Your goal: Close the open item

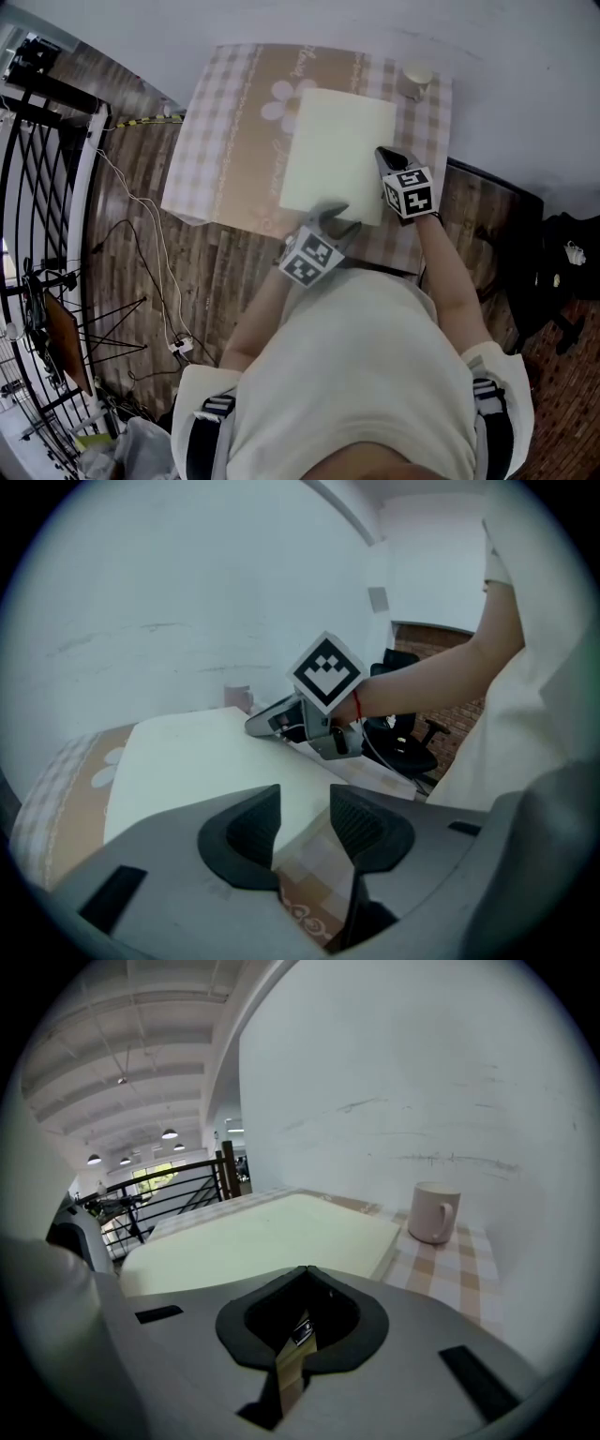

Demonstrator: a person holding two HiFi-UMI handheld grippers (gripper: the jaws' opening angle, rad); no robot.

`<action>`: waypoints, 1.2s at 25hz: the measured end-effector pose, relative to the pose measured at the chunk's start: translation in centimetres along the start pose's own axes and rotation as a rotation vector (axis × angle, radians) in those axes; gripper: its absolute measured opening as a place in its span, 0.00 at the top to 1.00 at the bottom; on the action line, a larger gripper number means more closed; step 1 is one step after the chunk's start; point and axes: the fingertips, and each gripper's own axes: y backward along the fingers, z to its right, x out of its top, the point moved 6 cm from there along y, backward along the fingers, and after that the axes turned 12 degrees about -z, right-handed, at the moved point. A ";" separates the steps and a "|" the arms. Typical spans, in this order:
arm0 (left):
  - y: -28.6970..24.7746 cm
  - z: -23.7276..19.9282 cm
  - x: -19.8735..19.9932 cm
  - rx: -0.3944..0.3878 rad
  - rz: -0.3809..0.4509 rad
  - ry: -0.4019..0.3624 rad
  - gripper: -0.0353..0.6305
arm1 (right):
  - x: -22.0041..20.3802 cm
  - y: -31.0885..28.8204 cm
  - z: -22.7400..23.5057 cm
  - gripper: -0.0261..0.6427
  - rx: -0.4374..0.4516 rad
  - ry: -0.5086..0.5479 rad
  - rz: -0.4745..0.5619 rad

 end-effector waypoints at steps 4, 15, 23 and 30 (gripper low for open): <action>1.9 -0.1 -0.3 -0.078 0.101 0.165 0.73 | -0.1 0.1 -0.2 0.96 -0.026 0.002 0.007; 7.4 -1.7 -2.5 0.011 0.210 0.301 0.87 | 0.4 0.7 -1.1 0.96 -0.143 0.107 -0.071; 11.4 -1.5 -5.9 0.080 0.212 0.344 0.91 | -0.4 5.0 -7.7 0.96 -0.118 0.020 0.015; 14.9 -1.1 -9.5 0.119 0.231 0.405 0.92 | -1.8 10.1 -15.5 0.96 -0.060 -0.044 0.121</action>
